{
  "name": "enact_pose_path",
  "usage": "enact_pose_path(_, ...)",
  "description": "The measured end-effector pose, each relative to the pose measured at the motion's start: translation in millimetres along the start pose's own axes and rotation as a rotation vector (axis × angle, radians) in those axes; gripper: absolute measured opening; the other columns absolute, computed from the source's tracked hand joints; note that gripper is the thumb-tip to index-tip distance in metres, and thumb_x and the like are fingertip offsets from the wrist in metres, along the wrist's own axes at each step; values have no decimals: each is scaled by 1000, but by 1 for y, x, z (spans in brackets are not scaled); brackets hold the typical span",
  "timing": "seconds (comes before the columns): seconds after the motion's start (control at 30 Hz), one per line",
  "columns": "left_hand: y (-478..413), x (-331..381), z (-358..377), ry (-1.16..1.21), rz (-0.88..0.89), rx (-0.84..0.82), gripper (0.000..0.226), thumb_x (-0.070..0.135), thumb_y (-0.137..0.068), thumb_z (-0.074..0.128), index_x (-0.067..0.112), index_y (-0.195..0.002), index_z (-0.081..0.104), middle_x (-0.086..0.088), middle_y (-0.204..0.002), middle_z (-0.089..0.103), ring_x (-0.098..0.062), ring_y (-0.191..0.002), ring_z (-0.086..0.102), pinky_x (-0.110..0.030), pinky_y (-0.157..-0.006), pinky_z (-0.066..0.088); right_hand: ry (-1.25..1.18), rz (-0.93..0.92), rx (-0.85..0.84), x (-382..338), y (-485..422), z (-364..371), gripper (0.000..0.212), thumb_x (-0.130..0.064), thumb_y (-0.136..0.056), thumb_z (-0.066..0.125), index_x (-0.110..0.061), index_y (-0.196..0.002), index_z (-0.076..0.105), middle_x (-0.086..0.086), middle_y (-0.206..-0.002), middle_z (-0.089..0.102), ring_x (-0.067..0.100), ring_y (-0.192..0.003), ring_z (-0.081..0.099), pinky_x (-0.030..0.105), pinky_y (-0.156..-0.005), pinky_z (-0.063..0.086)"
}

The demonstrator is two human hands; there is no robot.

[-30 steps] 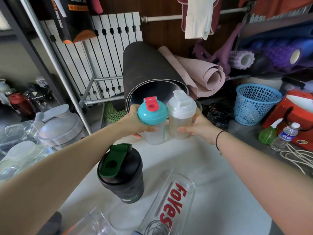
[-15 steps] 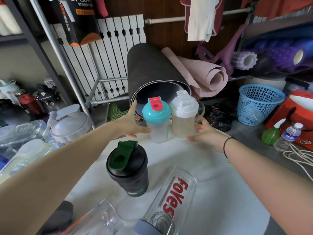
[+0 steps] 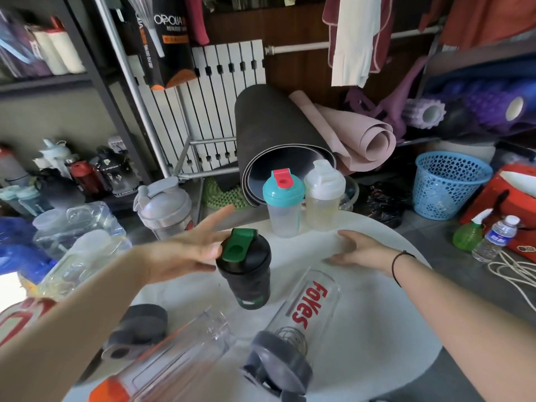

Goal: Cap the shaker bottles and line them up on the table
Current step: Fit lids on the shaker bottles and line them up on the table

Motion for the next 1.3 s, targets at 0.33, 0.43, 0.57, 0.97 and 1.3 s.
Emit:
enact_pose_path(0.33,-31,-54,54,5,219,621,115,-2,-45,89,49,-133,35,3,-129,54,-19,-113,58,-40,-96,50,426,-72,-22,-9,9,18,80,-36,-83,71,-18,-150,29,3,-160,15,25,-148,8,34,-118,14)
enact_pose_path(0.43,-43,-51,39,78,158,783,108,-1,-51,90,29,-141,36,-4,-127,56,-25,-112,59,-46,-95,51,405,-96,-17,-3,7,20,85,-34,-82,73,-21,-151,25,0,-163,6,22,-150,-1,34,-119,9)
enact_pose_path(0.57,-61,-38,15,81,77,939,110,35,-33,91,23,-132,44,0,-119,63,-25,-110,62,-49,-89,56,392,-112,-16,3,2,19,88,-35,-80,74,-24,-152,24,0,-163,3,21,-150,-5,33,-119,7)
enact_pose_path(0.97,-126,-21,-6,92,152,969,109,23,-41,91,28,-137,38,-1,-127,59,-26,-114,59,-52,-94,52,387,-146,-29,10,-7,18,89,-34,-79,74,-23,-151,23,0,-163,1,20,-150,-7,33,-120,7)
enact_pose_path(1.3,-125,-25,-13,85,131,940,109,4,-57,86,36,-144,29,-2,-135,52,-30,-120,53,-52,-100,48,408,-134,-29,10,-6,19,88,-36,-80,73,-25,-151,22,-1,-163,0,21,-150,-8,34,-120,7)
Point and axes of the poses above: each hand's wrist, its own y-axis away from the middle knuckle, its own z-axis out of the palm, x = y × z, the point moved 1 cm from there along -y, towards the middle knuckle
